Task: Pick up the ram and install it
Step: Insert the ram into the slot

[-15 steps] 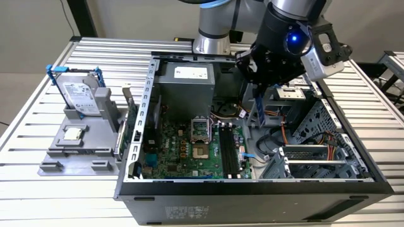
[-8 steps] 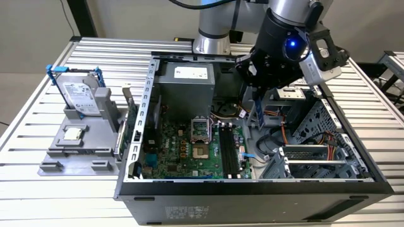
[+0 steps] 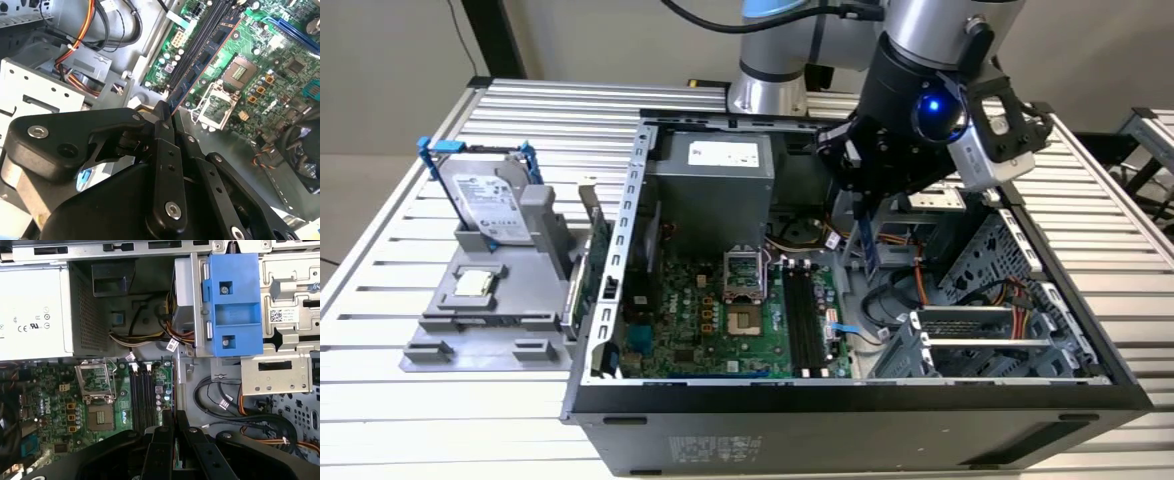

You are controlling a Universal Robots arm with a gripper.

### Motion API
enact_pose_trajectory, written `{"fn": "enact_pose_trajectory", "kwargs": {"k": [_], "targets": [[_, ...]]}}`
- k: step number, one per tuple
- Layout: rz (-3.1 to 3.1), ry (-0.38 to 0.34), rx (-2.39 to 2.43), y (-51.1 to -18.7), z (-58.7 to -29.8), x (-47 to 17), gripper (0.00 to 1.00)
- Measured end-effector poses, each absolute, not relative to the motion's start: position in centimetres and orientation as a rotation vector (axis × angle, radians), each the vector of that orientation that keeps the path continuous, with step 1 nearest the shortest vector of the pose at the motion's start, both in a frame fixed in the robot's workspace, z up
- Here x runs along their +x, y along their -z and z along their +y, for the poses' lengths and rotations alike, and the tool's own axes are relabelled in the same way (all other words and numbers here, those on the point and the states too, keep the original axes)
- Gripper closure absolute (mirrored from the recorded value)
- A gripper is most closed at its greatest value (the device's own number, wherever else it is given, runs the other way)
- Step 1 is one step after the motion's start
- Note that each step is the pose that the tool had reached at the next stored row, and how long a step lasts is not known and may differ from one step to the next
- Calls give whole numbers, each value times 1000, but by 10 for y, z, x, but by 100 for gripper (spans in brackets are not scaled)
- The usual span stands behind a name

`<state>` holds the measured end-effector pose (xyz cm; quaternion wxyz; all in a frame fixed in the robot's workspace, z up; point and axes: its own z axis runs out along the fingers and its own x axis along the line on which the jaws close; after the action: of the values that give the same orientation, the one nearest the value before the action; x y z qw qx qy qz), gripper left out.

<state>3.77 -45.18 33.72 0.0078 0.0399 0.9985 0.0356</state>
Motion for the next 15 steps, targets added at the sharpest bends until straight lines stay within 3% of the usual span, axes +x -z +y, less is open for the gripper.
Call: {"fn": "enact_pose_trajectory", "kwargs": {"k": [15], "targets": [[3109,-111,135,-322,-452,38,100]]}}
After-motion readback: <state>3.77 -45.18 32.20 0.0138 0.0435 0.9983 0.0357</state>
